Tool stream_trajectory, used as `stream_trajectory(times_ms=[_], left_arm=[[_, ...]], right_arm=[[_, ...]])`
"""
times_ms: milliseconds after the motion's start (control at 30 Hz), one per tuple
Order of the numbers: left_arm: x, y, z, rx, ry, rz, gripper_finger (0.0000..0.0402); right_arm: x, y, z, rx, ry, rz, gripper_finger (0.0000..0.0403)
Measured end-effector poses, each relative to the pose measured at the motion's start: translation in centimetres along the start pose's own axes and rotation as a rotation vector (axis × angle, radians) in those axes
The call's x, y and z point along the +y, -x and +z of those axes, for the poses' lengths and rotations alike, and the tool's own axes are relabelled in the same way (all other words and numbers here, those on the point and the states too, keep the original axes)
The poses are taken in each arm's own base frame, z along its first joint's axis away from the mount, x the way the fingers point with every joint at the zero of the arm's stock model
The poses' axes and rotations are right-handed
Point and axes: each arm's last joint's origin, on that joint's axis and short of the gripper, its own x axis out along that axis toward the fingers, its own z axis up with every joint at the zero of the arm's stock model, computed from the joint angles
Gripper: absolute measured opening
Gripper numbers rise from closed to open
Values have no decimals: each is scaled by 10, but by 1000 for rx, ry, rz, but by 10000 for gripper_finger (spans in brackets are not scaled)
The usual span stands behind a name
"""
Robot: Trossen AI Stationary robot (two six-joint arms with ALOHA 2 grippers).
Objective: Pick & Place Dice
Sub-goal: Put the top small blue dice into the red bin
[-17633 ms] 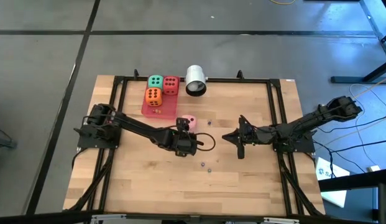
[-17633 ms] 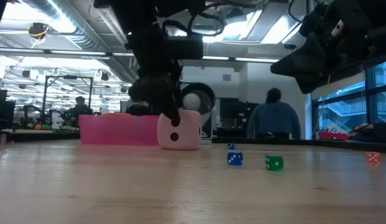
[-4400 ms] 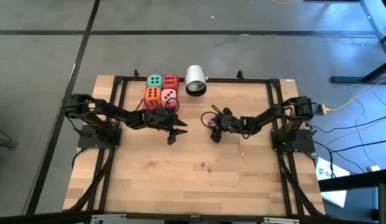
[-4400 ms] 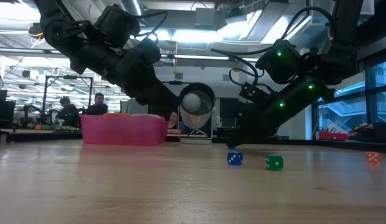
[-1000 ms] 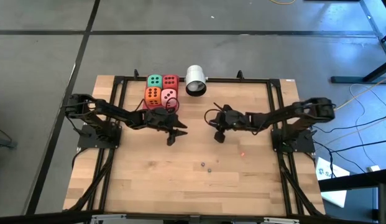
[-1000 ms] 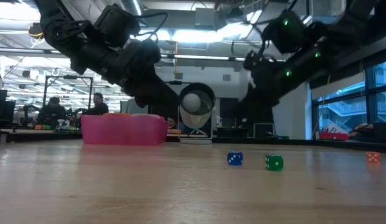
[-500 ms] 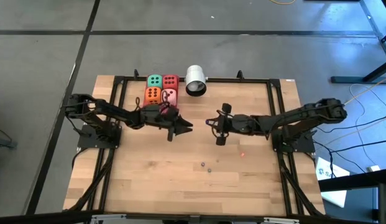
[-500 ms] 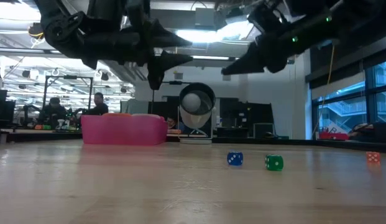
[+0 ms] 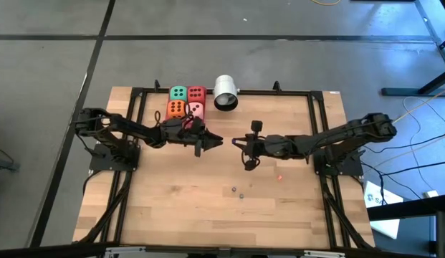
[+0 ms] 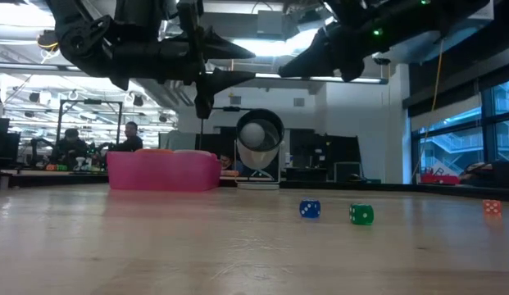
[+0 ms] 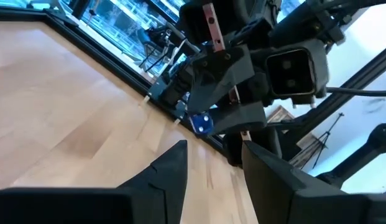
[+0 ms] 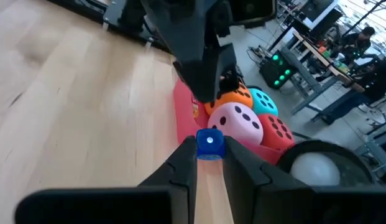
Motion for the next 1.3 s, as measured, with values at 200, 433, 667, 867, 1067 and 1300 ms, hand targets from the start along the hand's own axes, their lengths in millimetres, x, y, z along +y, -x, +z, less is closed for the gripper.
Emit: stream_trajectory(times_ms=[200, 433, 667, 867, 1067, 1300], left_arm=[[0, 0, 0, 3, 1, 2, 144], [2, 0, -3, 27, -2, 22, 144], [2, 0, -3, 26, -13, 24, 144], [2, 0, -2, 17, -14, 32, 144], [2, 0, -2, 9, -18, 31, 144], [1, 0, 0, -8, -18, 18, 144]], right_arm=[[6, -16, 5, 12, 37, 16, 57], [5, -23, 15, -5, 67, 8, 57], [0, -25, 17, -20, 72, 15, 57], [-3, -28, 15, -18, 71, 23, 57], [-4, -28, 16, -29, 73, 25, 57], [-7, -32, 14, -51, 63, 42, 57]])
